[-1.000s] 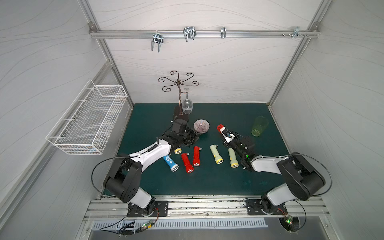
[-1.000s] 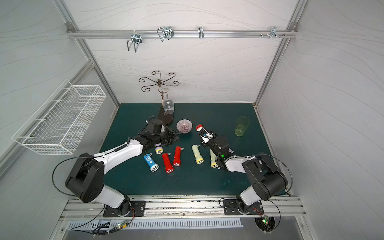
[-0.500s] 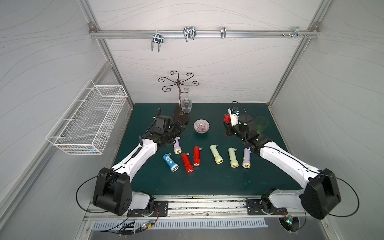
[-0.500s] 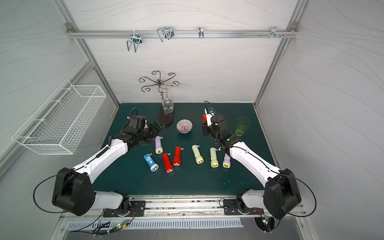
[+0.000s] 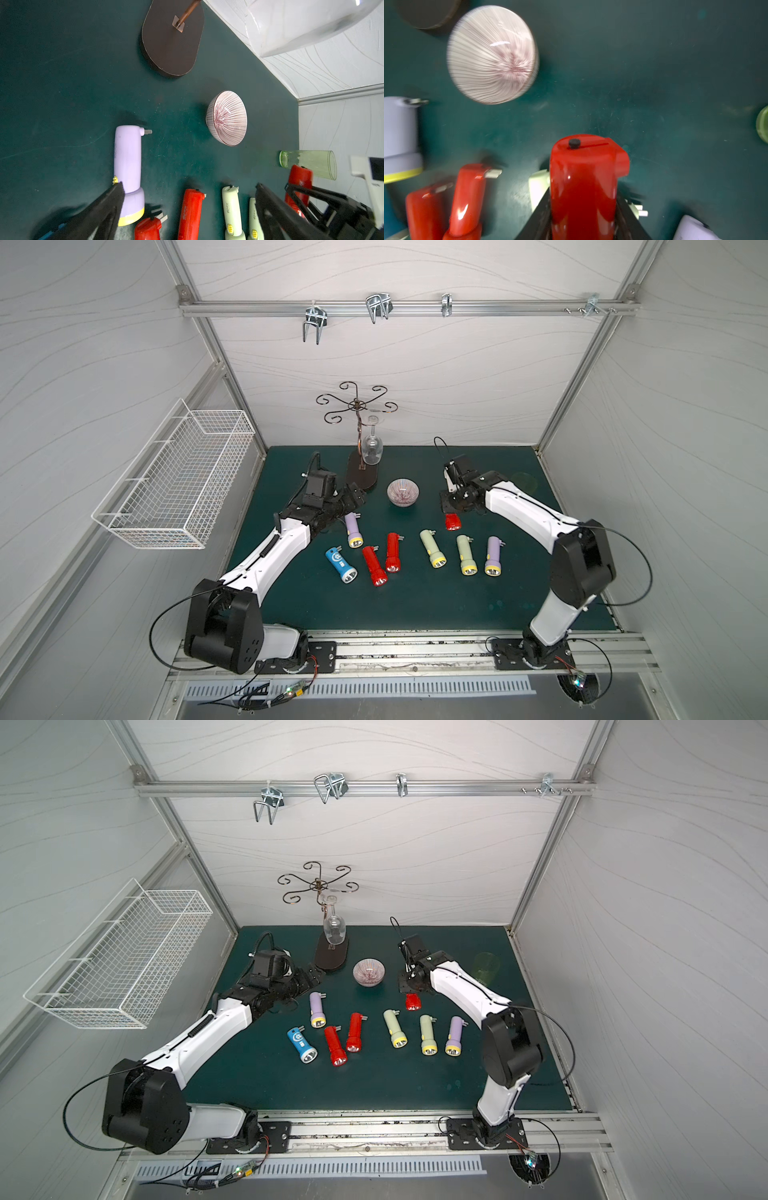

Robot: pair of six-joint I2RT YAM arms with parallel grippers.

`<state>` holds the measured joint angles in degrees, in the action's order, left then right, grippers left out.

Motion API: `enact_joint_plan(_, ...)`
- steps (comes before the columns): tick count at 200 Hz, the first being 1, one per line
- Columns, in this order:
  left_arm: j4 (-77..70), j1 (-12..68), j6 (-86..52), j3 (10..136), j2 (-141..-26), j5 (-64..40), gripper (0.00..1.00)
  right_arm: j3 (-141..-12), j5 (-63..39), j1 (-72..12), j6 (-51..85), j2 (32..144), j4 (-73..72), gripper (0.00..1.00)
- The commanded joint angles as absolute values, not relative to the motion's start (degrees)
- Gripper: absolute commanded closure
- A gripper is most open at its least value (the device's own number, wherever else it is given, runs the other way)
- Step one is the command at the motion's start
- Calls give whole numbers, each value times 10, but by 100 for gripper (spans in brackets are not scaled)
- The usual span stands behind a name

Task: Close the plug at the bottom of the flashlight
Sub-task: Place the flashlight at the center of the board.

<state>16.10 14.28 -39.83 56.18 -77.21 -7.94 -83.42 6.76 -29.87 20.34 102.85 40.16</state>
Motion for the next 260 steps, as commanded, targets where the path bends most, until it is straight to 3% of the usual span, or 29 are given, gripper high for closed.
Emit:
enact_joint_plan(1,152,140,-373,570,-754,-77,1,-885,32,-269,238,1086,461,100)
enact_joint_plan(63,154,140,-376,570,-748,-83,1,-985,48,-245,230,1225,479,100)
enact_joint_plan(127,153,140,-386,569,-752,-90,0,-1034,62,-244,228,1298,492,100)
enact_joint_plan(143,152,140,-387,568,-753,-93,0,-1034,64,-243,229,1301,492,91)
enact_joint_plan(149,152,140,-387,568,-754,-93,0,-1034,63,-243,230,1302,492,83)
enact_joint_plan(161,150,140,-389,568,-755,-99,0,-1034,60,-243,233,1300,491,56)
enact_joint_plan(175,147,140,-392,566,-755,-104,0,-1037,60,-245,235,1295,491,44)
enact_joint_plan(203,143,141,-393,564,-755,-110,0,-1047,63,-246,238,1273,497,37)
enact_joint_plan(260,135,173,-395,561,-759,-119,0,-1008,85,-250,226,1169,502,36)
